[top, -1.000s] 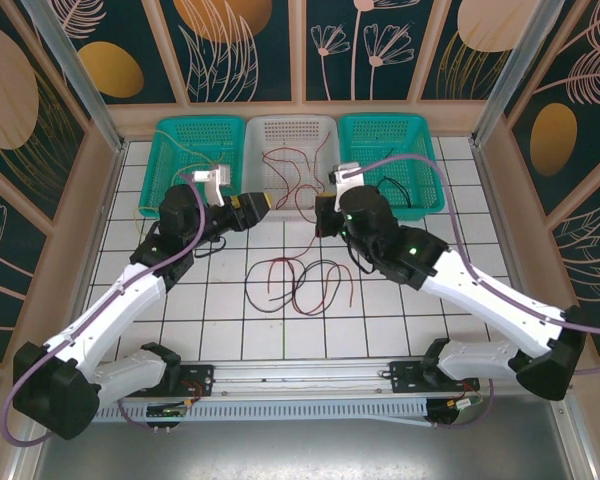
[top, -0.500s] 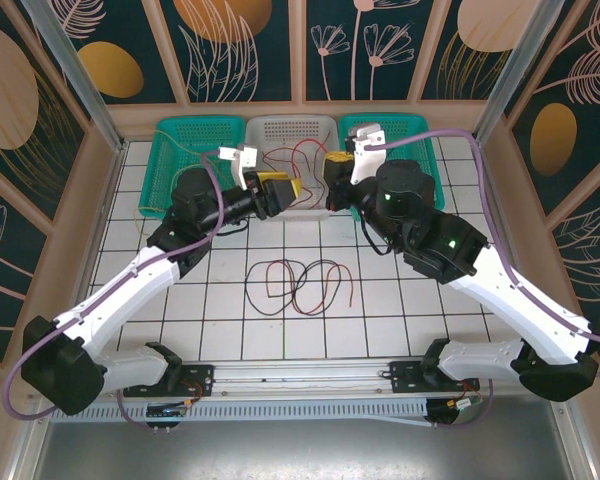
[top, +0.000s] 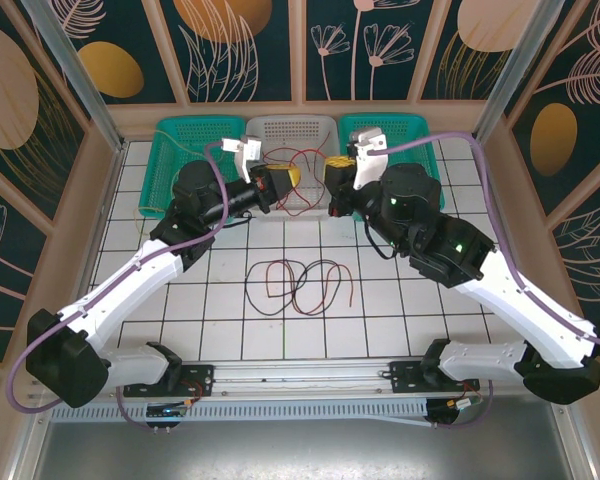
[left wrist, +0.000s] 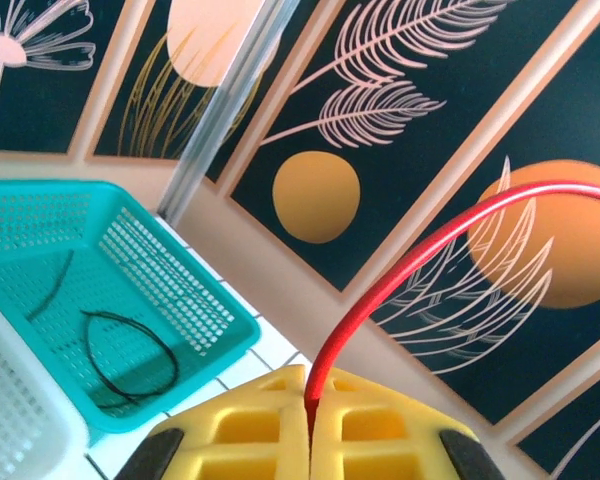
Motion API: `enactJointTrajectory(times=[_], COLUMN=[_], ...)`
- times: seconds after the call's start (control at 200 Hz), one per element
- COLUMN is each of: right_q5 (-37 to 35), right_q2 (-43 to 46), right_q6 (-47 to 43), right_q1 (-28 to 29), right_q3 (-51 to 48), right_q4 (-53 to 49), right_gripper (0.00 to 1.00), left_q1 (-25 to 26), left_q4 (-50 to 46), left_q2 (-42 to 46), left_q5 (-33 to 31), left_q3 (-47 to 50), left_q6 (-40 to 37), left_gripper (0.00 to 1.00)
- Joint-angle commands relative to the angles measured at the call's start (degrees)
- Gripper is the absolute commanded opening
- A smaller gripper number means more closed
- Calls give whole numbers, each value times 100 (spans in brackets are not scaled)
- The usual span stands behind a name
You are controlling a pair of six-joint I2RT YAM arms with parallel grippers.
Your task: Untangle the cables
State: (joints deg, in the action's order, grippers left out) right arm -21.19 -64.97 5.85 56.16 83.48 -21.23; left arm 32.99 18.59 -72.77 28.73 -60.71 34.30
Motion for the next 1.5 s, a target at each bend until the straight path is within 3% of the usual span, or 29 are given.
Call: enactJointTrajectory(times=[0.0, 0.185, 0.255, 0.36, 0.601, 0.716, 0.801, 0.991, 1.281, 1.497], right_q5=[-303, -994, -1192, -1224, -768, -764, -463, 728, 1486, 1341], right_q2=[160, 144, 84, -44, -155, -96, 198, 747, 56, -526], right_q6=[-49, -33, 1, 63, 245, 421, 677, 1130, 983, 642], right_q1=[44, 14, -81, -261, -325, -332, -445, -606, -502, -475], right_q3=[-39, -41, 47, 192, 77, 12, -290, -1095, -1021, -773], right_q4=[-11, -29, -117, -282, -2, 91, 373, 924, 871, 872], right_gripper=[0, 0, 6, 26, 36, 49, 64, 68, 69, 69], left_q1=[14, 122, 207, 328, 334, 330, 265, 213, 211, 210], left_q4=[-149, -659, -1150, -1660, -1252, -934, -837, -1482, -1531, -1664], left_q2=[60, 249, 281, 387, 838, 971, 934, 552, 207, 220], left_q5=[78, 379, 385, 408, 752, -262, -952, -2465, -2447, -2583], left_q3=[-101, -6, -74, -103, 223, 231, 62, -651, -1139, -1320], left_q6=[-257, -822, -1166, -1460, -1060, -461, 47, 1252, 1903, 1976], left_gripper=[0, 0, 0, 0, 0, 0, 0, 0, 0, 0])
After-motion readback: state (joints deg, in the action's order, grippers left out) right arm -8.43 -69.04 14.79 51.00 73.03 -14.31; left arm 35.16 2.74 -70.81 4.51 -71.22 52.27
